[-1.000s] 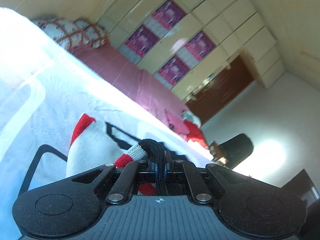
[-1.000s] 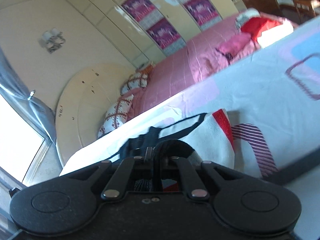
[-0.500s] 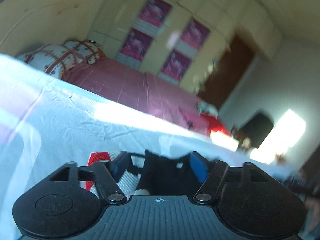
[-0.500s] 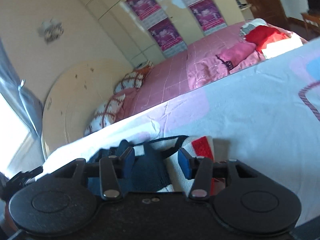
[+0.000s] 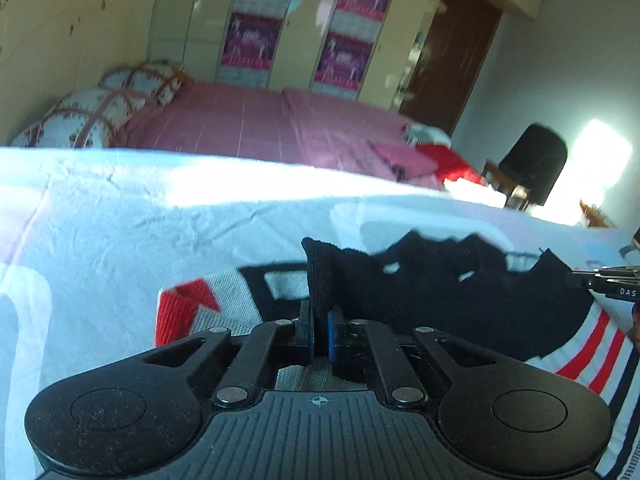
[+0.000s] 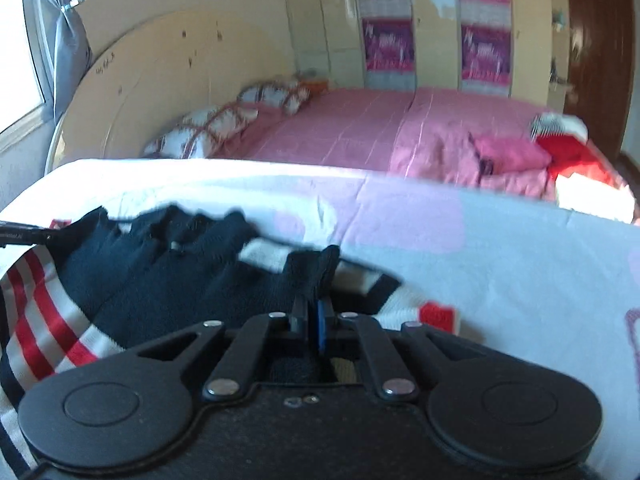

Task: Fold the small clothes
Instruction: 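Lay the hem down on the sweater and open both tools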

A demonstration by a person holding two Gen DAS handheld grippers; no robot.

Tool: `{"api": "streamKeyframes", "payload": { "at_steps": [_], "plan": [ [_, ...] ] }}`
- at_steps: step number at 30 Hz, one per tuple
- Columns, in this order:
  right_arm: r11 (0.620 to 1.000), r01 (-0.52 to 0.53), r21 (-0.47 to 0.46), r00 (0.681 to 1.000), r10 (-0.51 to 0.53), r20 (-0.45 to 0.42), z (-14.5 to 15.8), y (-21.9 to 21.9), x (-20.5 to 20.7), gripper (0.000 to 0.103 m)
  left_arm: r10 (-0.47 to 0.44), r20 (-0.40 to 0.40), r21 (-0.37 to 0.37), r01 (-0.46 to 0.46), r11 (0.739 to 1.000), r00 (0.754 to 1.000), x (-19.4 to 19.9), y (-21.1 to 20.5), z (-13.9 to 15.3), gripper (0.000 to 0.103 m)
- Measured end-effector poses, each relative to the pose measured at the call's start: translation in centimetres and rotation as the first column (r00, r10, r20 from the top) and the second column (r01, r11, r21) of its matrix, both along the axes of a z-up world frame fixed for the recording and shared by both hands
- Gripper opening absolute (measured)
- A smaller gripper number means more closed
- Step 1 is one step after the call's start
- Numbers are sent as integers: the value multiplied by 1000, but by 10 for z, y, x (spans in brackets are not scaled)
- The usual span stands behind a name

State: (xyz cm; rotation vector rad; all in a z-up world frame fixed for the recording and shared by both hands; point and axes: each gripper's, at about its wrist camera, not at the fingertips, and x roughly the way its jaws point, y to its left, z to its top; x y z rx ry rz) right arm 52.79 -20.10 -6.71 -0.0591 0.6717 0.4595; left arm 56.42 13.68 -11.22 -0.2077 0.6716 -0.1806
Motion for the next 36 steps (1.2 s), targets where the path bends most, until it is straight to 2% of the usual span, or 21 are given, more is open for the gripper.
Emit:
{"api": "streamKeyframes", "payload": {
  "at_steps": [3, 5, 7, 12, 13, 16, 17, 18, 19, 20, 21, 23, 24, 25, 27, 29, 32, 34, 36],
  "plan": [
    [998, 17, 57, 995, -23, 99, 15, -10, -7, 5, 41, 107, -27, -38, 999, 993, -9, 2, 15, 5],
    [997, 48, 60, 990, -55, 131, 20, -18, 2, 5, 80, 132, -35, -76, 996, 988, -9, 6, 21, 5],
    [996, 79, 48, 988, -85, 130, 17, -21, 9, 5, 121, 124, -47, -116, 992, 985, -3, 12, 18, 5],
    [993, 117, -17, 993, -117, 28, -17, -22, 30, 5, 149, -14, -14, -150, 989, 989, 20, 10, -23, 5],
    [993, 119, -22, 993, -119, 22, -25, -22, 30, 5, 158, -14, -21, -158, 987, 987, 22, 9, -26, 5],
    [991, 128, 30, 992, -128, 15, -29, -29, 27, 6, 143, -23, 28, -142, 989, 989, 25, 1, -25, 6],
    [991, 127, 31, 992, -128, 15, -27, -30, 26, 15, 144, -26, 16, -143, 990, 989, 25, 3, -24, 7],
    [990, 138, 19, 990, -138, 25, -22, -30, 22, 26, 154, -25, -13, -154, 988, 988, 22, 7, -21, 8],
    [988, 154, -8, 986, -153, 59, -14, -30, 16, 28, 182, -5, -29, -182, 983, 983, 16, 11, -14, 10],
    [985, 168, -38, 980, -163, 112, -5, -30, 6, 29, 213, 30, -25, -212, 977, 977, 6, 13, -6, 17],
    [984, 167, -54, 975, -157, 155, 5, -29, -5, 25, 230, 58, -21, -229, 973, 972, -3, 13, 3, 19],
    [995, 86, -46, 987, -79, 138, 19, -18, -15, 22, 179, 100, -39, -176, 984, 979, -14, -1, 17, 19],
    [997, 40, -66, 992, -32, 120, 21, -4, -16, 22, 125, 98, -18, -124, 992, 987, -13, -18, 20, 19],
    [996, -9, -91, 994, 18, 104, 21, 14, -16, 22, 56, 83, 4, -56, 998, 995, -7, -40, 22, 20],
    [991, -81, -108, 996, 85, 35, 14, 51, -6, 23, -65, 37, 30, 64, 997, 997, 6, -83, 16, 27],
    [991, -108, -77, 994, 108, -7, 7, 78, 6, 29, -116, 7, 54, 115, 992, 993, 15, -117, 6, 61],
    [983, -121, -137, 990, 110, -86, -12, 102, 18, 27, -124, -64, 138, 132, 982, 990, 24, -140, -12, 62],
    [979, -103, -177, 994, 96, -48, -15, 96, 14, 26, -95, -48, 133, 101, 986, 994, 19, -124, -12, 62],
    [977, -8, -213, 1000, 4, -19, -14, 69, 13, 26, -29, -40, 187, 36, 982, 999, 9, -98, -9, 62]
  ]
}}
